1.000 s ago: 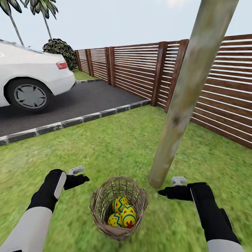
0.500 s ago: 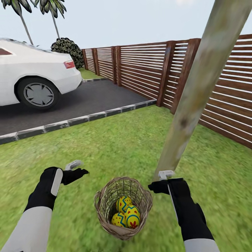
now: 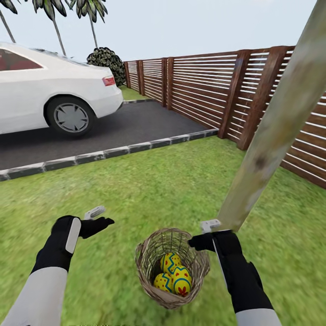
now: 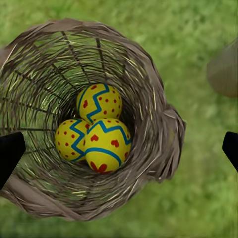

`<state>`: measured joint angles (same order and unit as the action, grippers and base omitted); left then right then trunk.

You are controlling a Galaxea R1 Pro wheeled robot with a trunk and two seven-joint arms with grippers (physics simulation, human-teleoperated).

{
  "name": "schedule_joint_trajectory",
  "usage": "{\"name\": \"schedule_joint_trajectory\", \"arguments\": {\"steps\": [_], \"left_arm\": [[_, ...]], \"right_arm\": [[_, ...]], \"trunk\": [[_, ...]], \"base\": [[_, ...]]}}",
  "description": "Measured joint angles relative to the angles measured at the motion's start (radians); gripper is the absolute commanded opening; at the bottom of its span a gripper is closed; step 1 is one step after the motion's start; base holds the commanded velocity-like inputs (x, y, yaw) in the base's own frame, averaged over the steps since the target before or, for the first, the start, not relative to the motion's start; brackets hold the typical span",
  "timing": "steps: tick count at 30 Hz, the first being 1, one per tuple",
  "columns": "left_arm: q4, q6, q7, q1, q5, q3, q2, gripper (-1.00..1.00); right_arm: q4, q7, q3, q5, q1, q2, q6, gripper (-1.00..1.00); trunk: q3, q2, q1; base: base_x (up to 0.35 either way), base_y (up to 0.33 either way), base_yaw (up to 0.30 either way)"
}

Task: Take the three Easter eggs out of the wicker basket on the lawn in the garden, then place them on the lawn next to a single tree (choose any tree) so that all three eggs are next to the same tree and none are left in the basket.

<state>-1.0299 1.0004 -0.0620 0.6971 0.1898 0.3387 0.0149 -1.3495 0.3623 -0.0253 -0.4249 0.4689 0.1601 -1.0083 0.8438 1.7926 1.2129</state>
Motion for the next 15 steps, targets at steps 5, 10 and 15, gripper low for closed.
{"name": "schedule_joint_trajectory", "arguments": {"steps": [5, 10, 15], "left_arm": [[0.001, 0.0, 0.0, 0.0, 0.0, 0.0, 0.003, 1.0], [-0.001, 0.0, 0.0, 0.0, 0.0, 0.0, 0.002, 1.0], [-0.003, 0.001, 0.0, 0.0, 0.0, 0.0, 0.001, 1.0]], "right_arm": [[0.005, 0.002, 0.049, 0.008, 0.0, 0.001, 0.0, 1.0], [0.108, 0.003, 0.066, 0.064, 0.003, 0.001, 0.001, 1.0], [0.157, 0.0, 0.067, 0.105, 0.003, 0.001, 0.002, 1.0]], "trunk": [[0.0, 0.0, 0.0], [0.0, 0.0, 0.0], [0.0, 0.0, 0.0]], "base": [[0.0, 0.0, 0.026], [0.0, 0.0, 0.001], [0.0, 0.0, 0.0]]}}
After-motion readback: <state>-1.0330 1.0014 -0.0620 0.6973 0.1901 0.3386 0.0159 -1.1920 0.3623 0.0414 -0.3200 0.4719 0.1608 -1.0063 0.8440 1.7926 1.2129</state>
